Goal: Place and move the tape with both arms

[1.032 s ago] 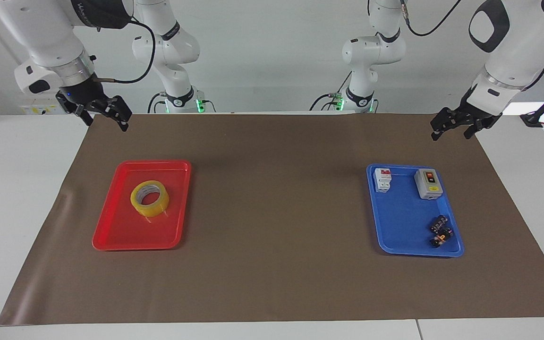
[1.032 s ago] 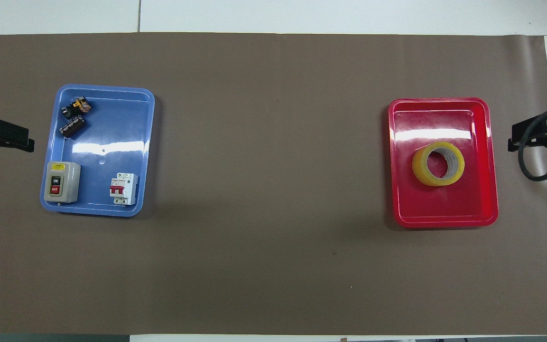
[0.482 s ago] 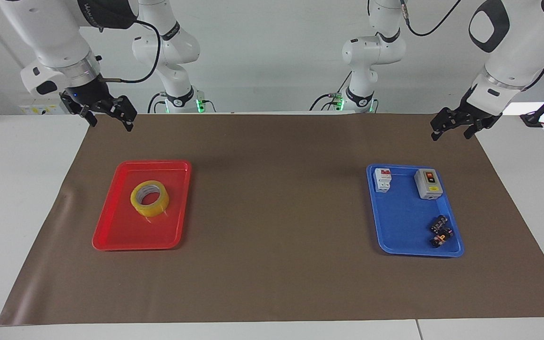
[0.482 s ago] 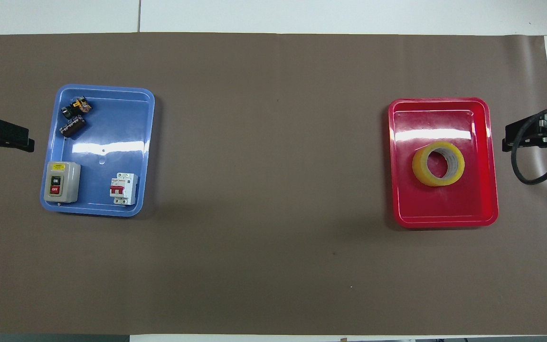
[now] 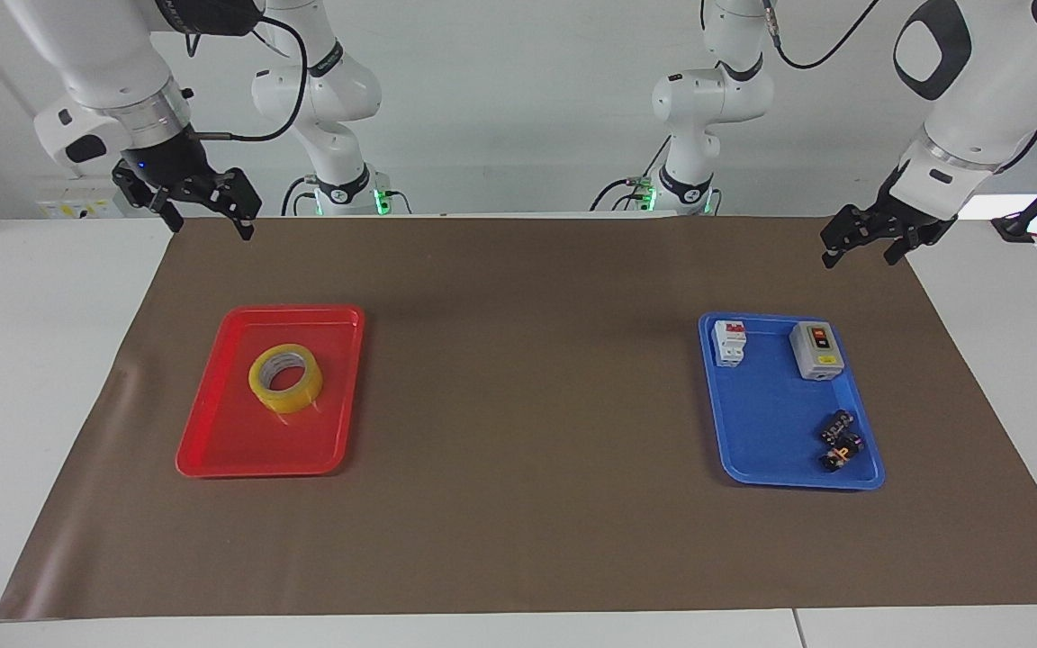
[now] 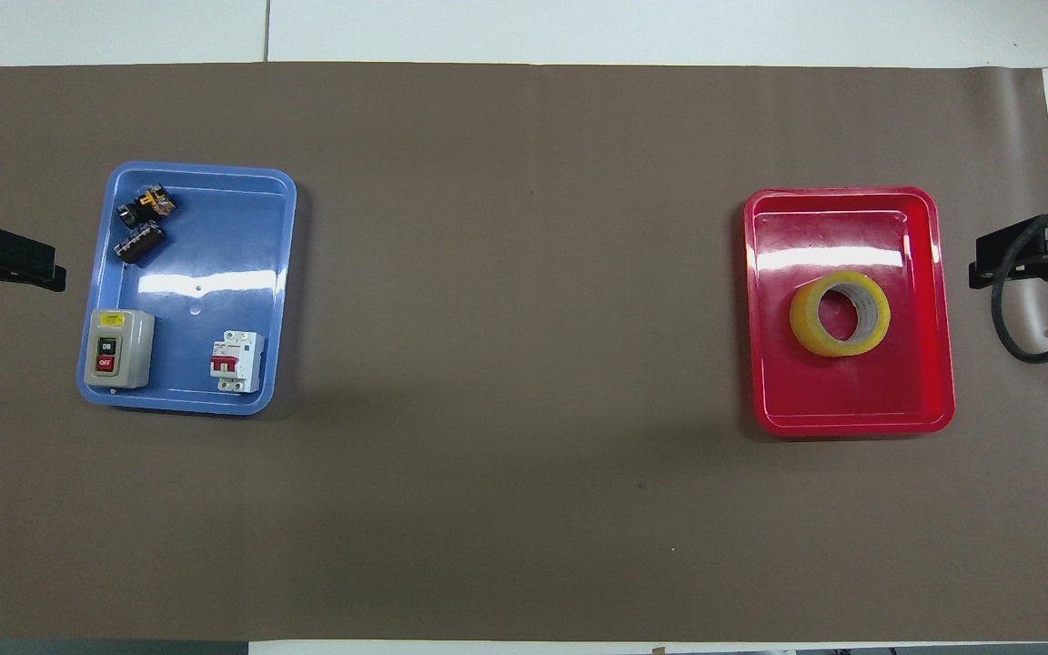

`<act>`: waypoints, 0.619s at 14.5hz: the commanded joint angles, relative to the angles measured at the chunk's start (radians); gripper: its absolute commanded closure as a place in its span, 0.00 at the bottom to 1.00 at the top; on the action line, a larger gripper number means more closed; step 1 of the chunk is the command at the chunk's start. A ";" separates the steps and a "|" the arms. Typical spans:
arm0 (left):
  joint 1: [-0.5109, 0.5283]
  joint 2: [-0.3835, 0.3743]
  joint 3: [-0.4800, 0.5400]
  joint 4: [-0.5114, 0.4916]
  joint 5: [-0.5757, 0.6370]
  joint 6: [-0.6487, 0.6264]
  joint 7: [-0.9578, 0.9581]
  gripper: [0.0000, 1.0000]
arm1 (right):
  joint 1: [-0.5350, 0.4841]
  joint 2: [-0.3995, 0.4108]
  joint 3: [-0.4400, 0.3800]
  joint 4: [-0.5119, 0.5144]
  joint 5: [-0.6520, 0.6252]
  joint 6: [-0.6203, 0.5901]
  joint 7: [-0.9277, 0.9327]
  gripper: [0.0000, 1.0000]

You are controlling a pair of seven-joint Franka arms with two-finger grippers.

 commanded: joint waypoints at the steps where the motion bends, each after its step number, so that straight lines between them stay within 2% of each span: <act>1: 0.002 -0.022 0.003 -0.017 0.004 -0.002 0.016 0.00 | -0.002 0.004 0.003 0.016 -0.008 -0.025 -0.049 0.00; 9: 0.002 -0.022 0.003 -0.017 0.004 -0.002 0.016 0.00 | -0.002 0.001 0.005 0.010 -0.007 -0.015 -0.075 0.00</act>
